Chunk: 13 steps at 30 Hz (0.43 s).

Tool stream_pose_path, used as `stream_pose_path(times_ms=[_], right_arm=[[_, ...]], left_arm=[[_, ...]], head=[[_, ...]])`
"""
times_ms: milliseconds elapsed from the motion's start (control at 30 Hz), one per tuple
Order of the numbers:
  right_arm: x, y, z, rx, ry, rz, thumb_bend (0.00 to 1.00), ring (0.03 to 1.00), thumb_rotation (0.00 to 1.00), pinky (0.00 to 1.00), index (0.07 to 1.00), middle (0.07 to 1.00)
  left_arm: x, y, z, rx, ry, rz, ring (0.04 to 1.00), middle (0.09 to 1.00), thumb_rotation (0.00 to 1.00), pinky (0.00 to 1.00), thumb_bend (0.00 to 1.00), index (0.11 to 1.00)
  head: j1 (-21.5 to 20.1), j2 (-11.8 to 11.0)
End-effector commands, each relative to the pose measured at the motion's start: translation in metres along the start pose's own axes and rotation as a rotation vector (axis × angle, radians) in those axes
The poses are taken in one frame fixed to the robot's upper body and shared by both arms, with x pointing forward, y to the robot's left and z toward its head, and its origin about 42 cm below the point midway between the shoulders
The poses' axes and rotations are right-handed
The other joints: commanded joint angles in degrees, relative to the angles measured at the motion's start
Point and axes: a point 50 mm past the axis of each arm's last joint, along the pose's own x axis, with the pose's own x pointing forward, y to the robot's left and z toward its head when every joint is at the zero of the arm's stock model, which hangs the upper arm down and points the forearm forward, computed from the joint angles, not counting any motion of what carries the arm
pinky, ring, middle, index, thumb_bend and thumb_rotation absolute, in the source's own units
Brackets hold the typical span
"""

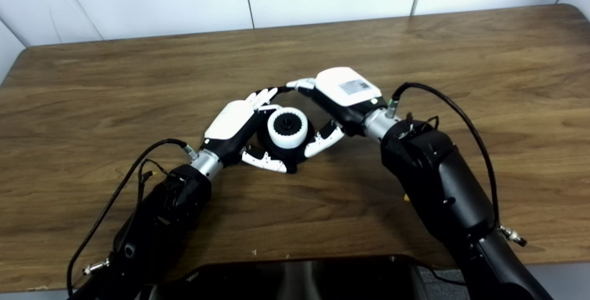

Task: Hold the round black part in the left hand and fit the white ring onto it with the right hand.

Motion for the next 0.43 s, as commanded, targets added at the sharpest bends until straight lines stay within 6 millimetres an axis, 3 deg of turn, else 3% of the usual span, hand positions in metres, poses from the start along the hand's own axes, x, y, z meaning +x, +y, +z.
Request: stream_pose_path(times_ms=[0,400], right_arm=[[0.001,-0.018,0.001,-0.008,-0.019,-0.073,0.94,0.833,0.43,0.83,0.927,0.894],[-0.003,-0.012,-0.008,0.04,0.008,-0.089,0.97,0.832,0.45,0.83,0.915,0.884]], left_arm=[[0.004,0.002,0.001,0.056,0.005,-0.025,1.0,1.0,0.41,1.0,1.0,0.692],[-0.001,0.013,-0.012,0.05,0.044,0.022,1.0,1.0,0.45,1.0,1.0,0.71]], head=[[-0.2,-0.4],[0.2,-0.8]])
